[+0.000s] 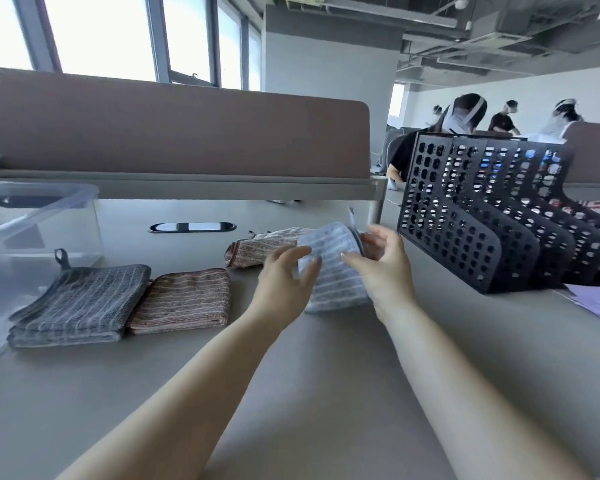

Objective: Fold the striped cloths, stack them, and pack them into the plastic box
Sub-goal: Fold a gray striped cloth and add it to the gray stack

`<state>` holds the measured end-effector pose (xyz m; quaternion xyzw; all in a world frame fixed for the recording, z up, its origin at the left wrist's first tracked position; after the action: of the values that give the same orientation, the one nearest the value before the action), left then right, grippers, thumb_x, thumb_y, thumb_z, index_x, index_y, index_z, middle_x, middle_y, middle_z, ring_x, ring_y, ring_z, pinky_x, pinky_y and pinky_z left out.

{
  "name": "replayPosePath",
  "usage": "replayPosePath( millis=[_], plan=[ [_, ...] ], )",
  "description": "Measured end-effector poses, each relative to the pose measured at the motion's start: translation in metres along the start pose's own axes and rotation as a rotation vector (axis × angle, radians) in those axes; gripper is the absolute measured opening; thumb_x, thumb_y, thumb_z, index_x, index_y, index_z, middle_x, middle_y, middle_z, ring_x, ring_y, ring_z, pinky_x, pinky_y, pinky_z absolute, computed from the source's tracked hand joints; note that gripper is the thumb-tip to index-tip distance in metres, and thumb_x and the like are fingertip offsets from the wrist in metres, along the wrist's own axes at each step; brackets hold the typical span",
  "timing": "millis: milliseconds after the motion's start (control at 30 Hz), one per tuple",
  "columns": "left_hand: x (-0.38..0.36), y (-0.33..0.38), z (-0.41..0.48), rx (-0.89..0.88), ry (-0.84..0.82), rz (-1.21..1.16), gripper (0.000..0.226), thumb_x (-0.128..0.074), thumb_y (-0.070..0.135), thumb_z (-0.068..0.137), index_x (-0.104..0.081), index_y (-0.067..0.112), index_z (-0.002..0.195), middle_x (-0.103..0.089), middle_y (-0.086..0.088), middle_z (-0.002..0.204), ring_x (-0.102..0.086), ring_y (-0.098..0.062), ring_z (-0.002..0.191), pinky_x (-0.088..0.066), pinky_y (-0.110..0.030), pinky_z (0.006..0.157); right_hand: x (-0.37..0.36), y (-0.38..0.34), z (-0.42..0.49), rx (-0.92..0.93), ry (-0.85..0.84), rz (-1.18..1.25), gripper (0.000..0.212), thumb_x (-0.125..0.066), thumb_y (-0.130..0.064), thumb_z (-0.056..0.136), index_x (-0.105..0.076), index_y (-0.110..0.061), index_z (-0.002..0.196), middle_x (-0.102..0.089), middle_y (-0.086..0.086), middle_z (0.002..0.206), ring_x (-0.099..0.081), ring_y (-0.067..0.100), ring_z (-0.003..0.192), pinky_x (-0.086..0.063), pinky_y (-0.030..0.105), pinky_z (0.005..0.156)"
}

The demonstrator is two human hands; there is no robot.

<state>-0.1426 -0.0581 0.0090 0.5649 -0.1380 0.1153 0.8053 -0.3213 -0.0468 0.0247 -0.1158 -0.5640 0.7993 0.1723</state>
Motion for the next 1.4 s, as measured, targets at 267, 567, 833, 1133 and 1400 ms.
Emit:
replayPosePath(
  millis=[267, 567, 833, 1133, 1400],
  plan=[
    [0.057, -0.011, -0.01, 0.108, 0.074, -0.456, 0.031, -0.06, 0.04, 0.088, -0.059, 0.018, 0.11, -0.07, -0.009, 0.105, -0.068, -0.022, 0.097, -0.053, -0.049, 0.091, -0.114, -0.034, -0.061, 0.06, -0.469, 0.297, 0.032, -0.046, 0.007, 0.091, -0.062, -0.014, 0.109, -0.069, -0.004, 0.106, -0.063, 0.001, 0.1, -0.048, 0.014, 0.085],
    [0.133, -0.037, -0.018, 0.14, 0.161, -0.45, 0.023, -0.046, 0.028, 0.099, -0.059, 0.014, 0.112, -0.067, -0.003, 0.092, -0.066, -0.015, 0.078, -0.052, -0.03, 0.062, -0.149, -0.002, -0.036, -0.11, -0.407, 0.125, 0.055, -0.07, -0.051, 0.078, -0.053, -0.018, 0.12, -0.059, 0.003, 0.128, -0.057, 0.015, 0.115, -0.044, 0.038, 0.102],
    [0.181, -0.059, -0.033, 0.231, 0.103, -0.351, 0.042, -0.059, 0.051, 0.086, -0.062, 0.02, 0.115, -0.068, -0.013, 0.102, -0.064, -0.031, 0.087, -0.053, -0.045, 0.079, -0.201, -0.007, -0.03, -0.166, -0.424, 0.33, 0.01, -0.068, -0.019, 0.086, -0.06, -0.017, 0.091, -0.065, 0.001, 0.09, -0.065, 0.02, 0.083, -0.053, 0.032, 0.071],
    [0.257, -0.059, -0.048, 0.101, 0.439, 0.002, 0.025, -0.056, 0.009, 0.093, -0.057, 0.034, 0.092, -0.072, -0.007, 0.087, -0.068, -0.027, 0.073, -0.059, -0.045, 0.069, -0.255, -0.001, -0.042, -0.283, -0.541, 0.218, 0.045, -0.066, -0.043, 0.085, -0.038, -0.032, 0.118, -0.049, -0.001, 0.113, -0.053, 0.013, 0.097, -0.051, 0.04, 0.087],
    [0.268, -0.065, -0.05, 0.13, 0.425, 0.03, 0.023, -0.071, 0.036, 0.079, -0.061, 0.038, 0.099, -0.068, -0.006, 0.102, -0.067, -0.027, 0.079, -0.057, -0.044, 0.077, -0.282, -0.024, -0.058, -0.041, -0.639, 0.07, 0.055, -0.065, -0.006, 0.086, -0.041, -0.053, 0.103, -0.058, 0.019, 0.107, -0.06, 0.031, 0.1, -0.05, 0.046, 0.09]
  ],
)
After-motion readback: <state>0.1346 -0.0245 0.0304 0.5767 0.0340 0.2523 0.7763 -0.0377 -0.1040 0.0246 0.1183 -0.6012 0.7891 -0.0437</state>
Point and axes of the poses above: each hand's wrist, its own z-axis towards the middle knuckle, its own x-axis out of the back of the hand, y = z × x, the point moved 10 cm from there along z, towards the middle knuckle
